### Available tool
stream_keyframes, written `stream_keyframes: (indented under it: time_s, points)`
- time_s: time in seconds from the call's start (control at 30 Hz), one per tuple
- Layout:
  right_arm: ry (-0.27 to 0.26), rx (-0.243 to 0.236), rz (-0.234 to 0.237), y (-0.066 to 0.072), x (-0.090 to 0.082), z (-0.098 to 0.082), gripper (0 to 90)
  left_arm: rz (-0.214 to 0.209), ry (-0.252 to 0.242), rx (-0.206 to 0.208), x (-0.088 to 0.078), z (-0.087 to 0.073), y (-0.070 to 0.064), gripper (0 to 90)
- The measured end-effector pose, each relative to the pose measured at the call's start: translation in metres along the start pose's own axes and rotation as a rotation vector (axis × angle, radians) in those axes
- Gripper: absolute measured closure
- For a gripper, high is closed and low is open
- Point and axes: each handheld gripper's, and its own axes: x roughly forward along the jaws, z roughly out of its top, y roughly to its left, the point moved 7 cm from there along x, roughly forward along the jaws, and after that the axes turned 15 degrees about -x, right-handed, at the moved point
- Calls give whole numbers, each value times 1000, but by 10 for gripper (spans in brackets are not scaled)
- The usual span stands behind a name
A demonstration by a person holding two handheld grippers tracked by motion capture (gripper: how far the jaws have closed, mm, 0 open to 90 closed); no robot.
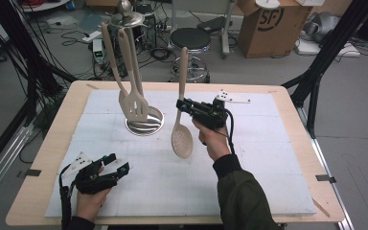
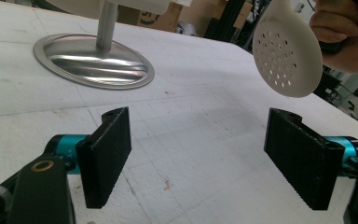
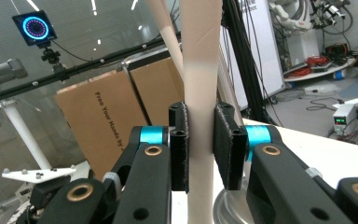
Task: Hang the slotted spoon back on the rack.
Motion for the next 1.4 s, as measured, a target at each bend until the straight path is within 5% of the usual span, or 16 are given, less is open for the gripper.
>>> stream_keyframes:
  time_s: [0.63, 1.4]
  points:
    - [-23, -58, 48, 2, 32, 36, 776, 0, -3, -5, -1, 0, 0, 235]
    - [-48, -63, 76, 6, 71, 44, 776, -6, -12, -7, -2, 0, 0, 235]
